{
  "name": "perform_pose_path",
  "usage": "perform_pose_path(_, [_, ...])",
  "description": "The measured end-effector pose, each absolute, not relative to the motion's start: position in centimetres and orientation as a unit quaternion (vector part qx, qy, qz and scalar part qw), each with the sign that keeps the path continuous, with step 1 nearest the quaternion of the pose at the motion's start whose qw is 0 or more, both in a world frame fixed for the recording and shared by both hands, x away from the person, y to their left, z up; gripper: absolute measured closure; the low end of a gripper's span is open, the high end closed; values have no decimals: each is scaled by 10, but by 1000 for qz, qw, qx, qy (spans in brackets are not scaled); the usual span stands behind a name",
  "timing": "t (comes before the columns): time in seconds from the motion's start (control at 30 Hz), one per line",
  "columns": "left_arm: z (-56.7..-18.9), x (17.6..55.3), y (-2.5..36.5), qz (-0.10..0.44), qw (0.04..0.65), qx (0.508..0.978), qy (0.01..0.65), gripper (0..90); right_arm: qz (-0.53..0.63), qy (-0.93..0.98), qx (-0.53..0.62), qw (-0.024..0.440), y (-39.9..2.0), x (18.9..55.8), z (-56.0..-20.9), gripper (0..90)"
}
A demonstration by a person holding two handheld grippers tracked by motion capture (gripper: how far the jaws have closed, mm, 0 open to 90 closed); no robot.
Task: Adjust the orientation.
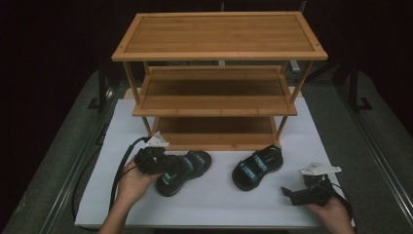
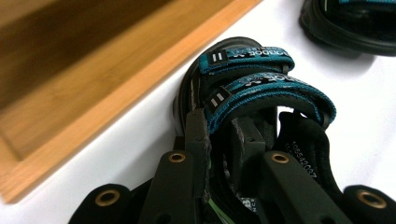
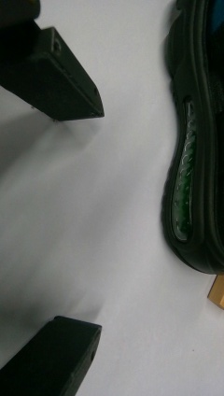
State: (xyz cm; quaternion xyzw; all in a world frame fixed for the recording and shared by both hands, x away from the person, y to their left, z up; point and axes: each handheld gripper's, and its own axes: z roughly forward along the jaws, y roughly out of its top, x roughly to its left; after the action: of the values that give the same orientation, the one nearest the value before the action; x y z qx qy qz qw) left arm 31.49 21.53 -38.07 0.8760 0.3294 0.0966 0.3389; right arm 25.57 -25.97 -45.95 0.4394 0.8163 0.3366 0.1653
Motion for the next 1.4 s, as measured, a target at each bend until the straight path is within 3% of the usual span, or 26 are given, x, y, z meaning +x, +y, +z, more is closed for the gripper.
perform_pose_path(0.17, [-384, 314, 217, 94, 338, 877, 329, 786, 337, 816, 440, 165, -260, 256, -459, 0])
perform_pose_path(0.37, [-383, 307, 233, 71, 369, 868, 326, 669, 336, 816, 439, 165, -260, 256, -460, 0])
perform_pose_path(0.5, [-375, 302, 242, 75, 377, 866, 320, 645, 336, 817, 439, 166, -260, 256, -460, 0])
perform_pose_path(0.67, [-369, 299, 261, 85, 380, 861, 327, 685, 336, 817, 439, 166, -260, 256, -460, 0])
perform_pose_path(0.9, [-375, 296, 283, 90, 368, 860, 343, 898, 336, 816, 440, 165, -260, 256, -459, 0])
perform_pose_path(1.13, [-408, 298, 285, 78, 331, 872, 352, 900, 336, 816, 439, 166, -260, 256, -460, 0])
perform_pose_path(1.4, [-420, 293, 271, 63, 317, 884, 337, 900, 336, 816, 439, 166, -260, 256, -460, 0])
